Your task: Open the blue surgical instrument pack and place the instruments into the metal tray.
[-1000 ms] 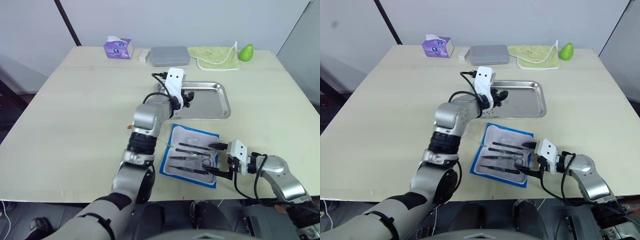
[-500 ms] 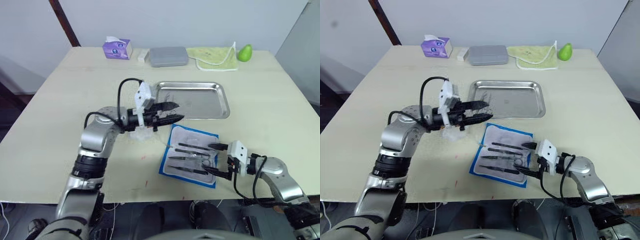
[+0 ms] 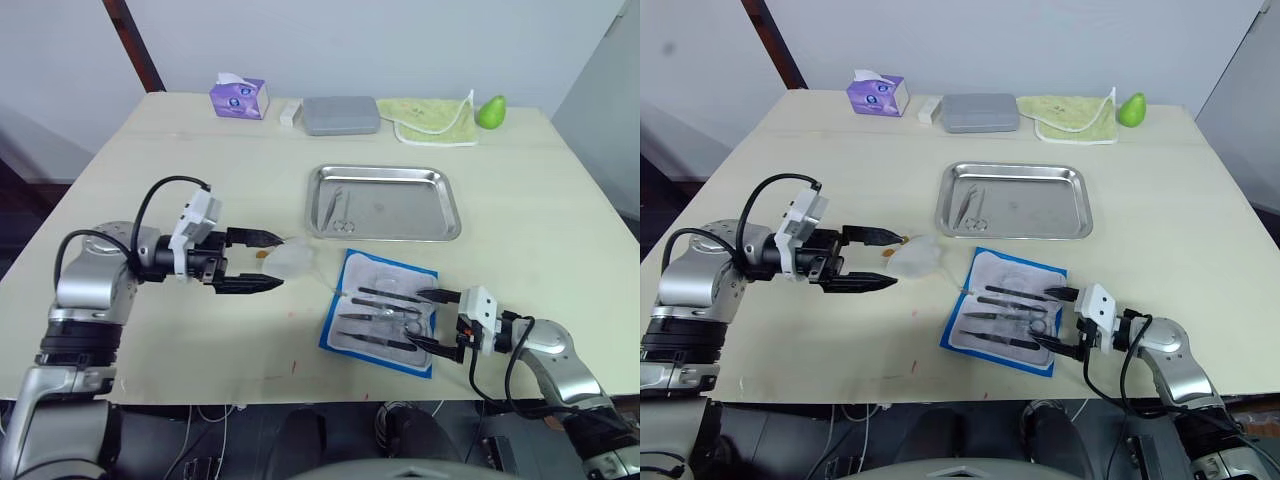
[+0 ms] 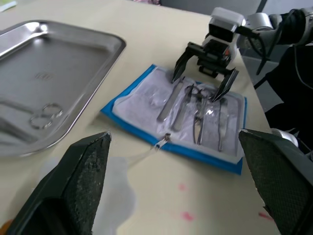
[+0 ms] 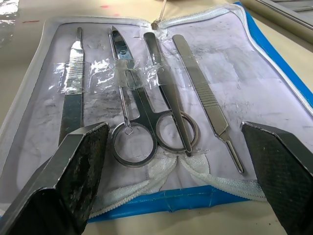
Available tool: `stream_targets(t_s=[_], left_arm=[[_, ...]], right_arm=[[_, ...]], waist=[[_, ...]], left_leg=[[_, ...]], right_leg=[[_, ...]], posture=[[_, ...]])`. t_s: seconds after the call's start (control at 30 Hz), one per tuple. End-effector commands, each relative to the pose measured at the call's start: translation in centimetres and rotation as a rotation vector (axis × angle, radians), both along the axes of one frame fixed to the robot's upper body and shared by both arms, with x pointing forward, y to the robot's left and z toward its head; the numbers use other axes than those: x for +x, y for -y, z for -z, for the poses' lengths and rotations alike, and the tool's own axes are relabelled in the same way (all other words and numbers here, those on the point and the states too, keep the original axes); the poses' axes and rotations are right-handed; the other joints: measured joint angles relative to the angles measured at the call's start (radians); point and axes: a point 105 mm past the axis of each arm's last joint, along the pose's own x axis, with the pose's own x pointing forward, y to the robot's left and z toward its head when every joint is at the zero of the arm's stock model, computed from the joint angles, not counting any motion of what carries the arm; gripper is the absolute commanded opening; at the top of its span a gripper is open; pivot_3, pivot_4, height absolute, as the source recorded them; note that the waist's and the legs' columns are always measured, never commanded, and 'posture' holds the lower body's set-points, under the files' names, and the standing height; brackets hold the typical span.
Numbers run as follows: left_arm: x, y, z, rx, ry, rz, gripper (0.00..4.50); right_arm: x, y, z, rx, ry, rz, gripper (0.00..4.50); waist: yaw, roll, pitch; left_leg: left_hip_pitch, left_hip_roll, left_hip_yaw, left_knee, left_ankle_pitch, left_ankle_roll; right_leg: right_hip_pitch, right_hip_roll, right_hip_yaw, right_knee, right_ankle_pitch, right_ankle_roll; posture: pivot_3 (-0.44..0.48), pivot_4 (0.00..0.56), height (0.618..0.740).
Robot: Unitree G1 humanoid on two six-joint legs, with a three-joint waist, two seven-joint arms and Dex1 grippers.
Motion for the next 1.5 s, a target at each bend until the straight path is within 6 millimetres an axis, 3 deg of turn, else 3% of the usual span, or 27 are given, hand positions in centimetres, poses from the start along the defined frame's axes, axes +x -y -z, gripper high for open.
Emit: stream_targets(t_s=[0.03,0.4,0.47,0.57,0.67,0.93,1.07,1.5], left_arm=[[-0.1,0.6,-1.2,0.049,0.052,0.069,4.44],[1.3,7.2,0.4,0.129,0.086,0.215,4.44],[1.5,8.3,1.2,0.144,0.085,0.267,4.07],[2.2,9.6,2.1,0.158,0.11,0.283,3.0],[2.8,10.9,3.1,0.184,0.144,0.303,3.0],[4.0,12.5,5.5,0.235,0.181,0.318,3.0],[4.2,13.1,5.9,0.239,0.192,0.334,1.86],[4.6,14.2,7.5,0.296,0.219,0.356,1.86]], right_arm=[[-2.6,1.9,5.8,-0.152,-0.227,0.022,4.5],[-2.3,1.8,5.3,-0.149,-0.209,0.025,4.5],[-2.2,1.7,5.2,-0.15,-0.205,0.027,4.5],[-2.3,1.7,5.1,-0.149,-0.204,0.028,4.5],[-2.3,1.5,5.1,-0.144,-0.203,0.033,4.5],[-2.3,1.4,5.0,-0.143,-0.198,0.037,4.5],[-2.3,1.3,5.0,-0.141,-0.199,0.039,4.5],[-2.3,1.1,5.1,-0.139,-0.198,0.044,4.5]], waist=[[0.0,0.0,0.0],[0.008,-0.001,0.0],[0.012,-0.001,-0.001],[0.013,-0.003,-0.001],[0.011,-0.002,0.0],[0.012,-0.002,-0.001],[0.012,-0.002,-0.001],[0.011,-0.002,-0.001]], left_leg=[[0.0,0.0,0.0,0.0,0.0,0.0],[-0.001,-0.004,0.001,0.0,0.0,0.0],[-0.001,-0.004,0.001,0.0,0.0,0.0],[0.0,-0.004,0.001,0.0,0.0,0.0],[-0.001,-0.004,0.001,0.0,0.0,0.0],[-0.001,-0.004,0.001,0.0,0.0,0.0],[-0.001,-0.003,0.001,0.0,0.0,0.0],[-0.001,-0.003,0.0,0.0,0.0,0.0]], right_leg=[[0.0,0.0,0.0,0.0,0.0,0.0],[0.001,0.001,0.001,0.0,0.0,0.0],[0.001,0.001,0.001,0.0,0.0,0.0],[0.001,0.002,0.002,0.0,0.0,0.0],[0.0,0.003,0.002,0.0,0.0,0.0],[0.0,0.003,0.002,0.0,0.0,0.0],[0.0,0.003,0.002,0.0,0.0,0.0],[0.0,0.003,0.002,0.0,0.0,0.0]], posture=[[0.0,0.15,0.736],[0.0,0.15,0.736],[0.0,0.15,0.736],[0.0,0.15,0.736],[0.0,0.15,0.736],[0.0,0.15,0.736],[0.0,0.15,0.736],[0.0,0.15,0.736]])
